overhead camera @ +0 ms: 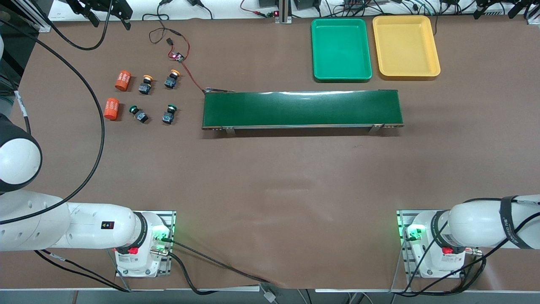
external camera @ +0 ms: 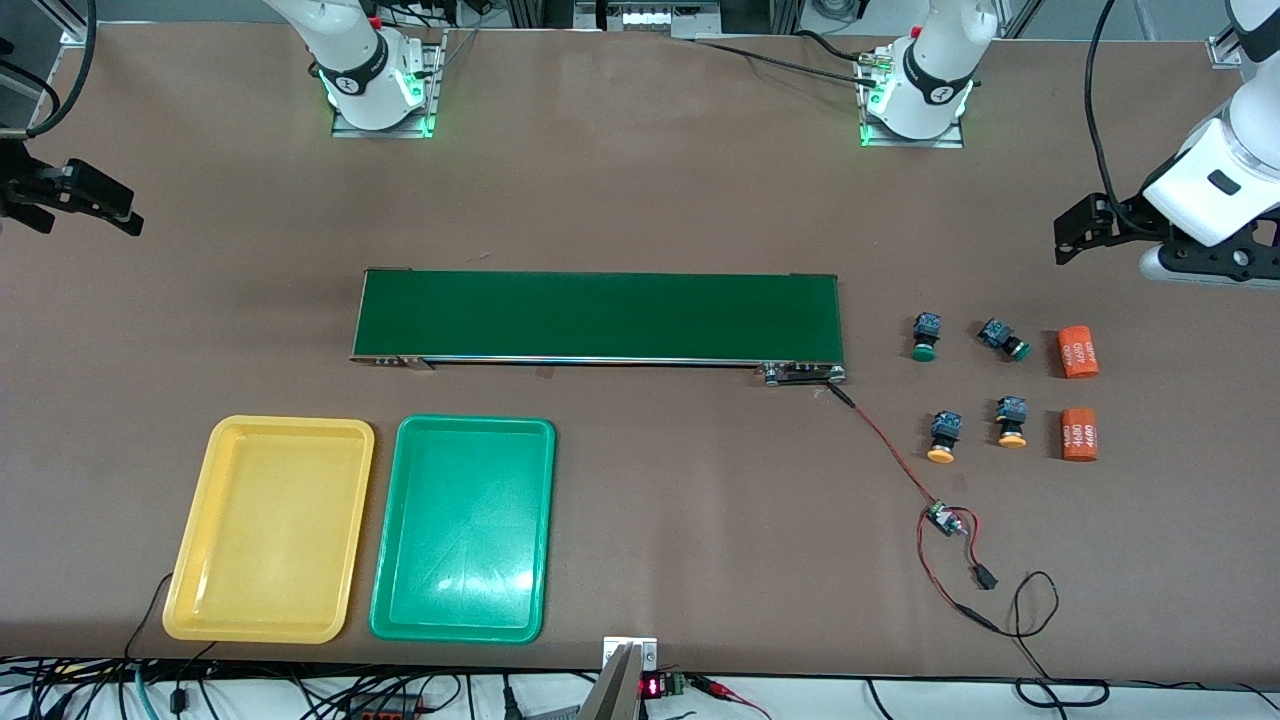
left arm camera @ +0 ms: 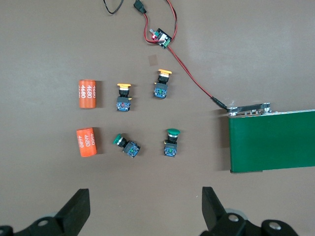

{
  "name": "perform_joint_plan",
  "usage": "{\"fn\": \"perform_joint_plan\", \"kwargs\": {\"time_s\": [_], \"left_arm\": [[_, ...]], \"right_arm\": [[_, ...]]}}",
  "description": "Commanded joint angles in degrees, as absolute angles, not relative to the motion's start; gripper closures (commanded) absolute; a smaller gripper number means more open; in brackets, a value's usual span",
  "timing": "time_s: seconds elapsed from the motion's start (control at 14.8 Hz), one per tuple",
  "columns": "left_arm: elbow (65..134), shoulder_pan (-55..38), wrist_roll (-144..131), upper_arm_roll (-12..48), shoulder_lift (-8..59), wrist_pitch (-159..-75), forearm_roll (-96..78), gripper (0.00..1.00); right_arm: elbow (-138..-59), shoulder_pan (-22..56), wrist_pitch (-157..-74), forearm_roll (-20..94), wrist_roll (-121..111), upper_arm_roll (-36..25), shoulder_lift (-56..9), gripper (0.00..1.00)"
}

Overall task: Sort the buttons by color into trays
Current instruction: 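Move the left gripper toward the orange cylinders beside the belt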

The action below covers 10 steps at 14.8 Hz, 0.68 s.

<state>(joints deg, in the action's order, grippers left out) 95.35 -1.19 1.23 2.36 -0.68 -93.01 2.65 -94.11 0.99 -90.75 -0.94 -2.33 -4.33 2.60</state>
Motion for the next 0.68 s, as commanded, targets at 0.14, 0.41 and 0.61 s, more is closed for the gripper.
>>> {"fn": "perform_joint_plan", "kwargs": {"time_s": [0.14,0.41,0.61], "left_arm": [[93.34,-1.05,1.85,2.64,0.09,-91.32,3.60,0.00],[93.34,-0.97,1.50,2.55,0.44,-90.18,3.69,0.00],[92.55,-0.88,1.23,2.55,2.37,-87.37,3.25,0.00]], "right_arm": [[-94.66,0.97,-91.23,-0.88,-1.93,-4.31,3.25,0.00],[-94.66,0.97,-91.32,-0.88,-1.93,-4.31,3.25,0.00],[-94.66,1.05,-91.58,-0.88,-1.93,-4.31,3.25,0.00]]}}
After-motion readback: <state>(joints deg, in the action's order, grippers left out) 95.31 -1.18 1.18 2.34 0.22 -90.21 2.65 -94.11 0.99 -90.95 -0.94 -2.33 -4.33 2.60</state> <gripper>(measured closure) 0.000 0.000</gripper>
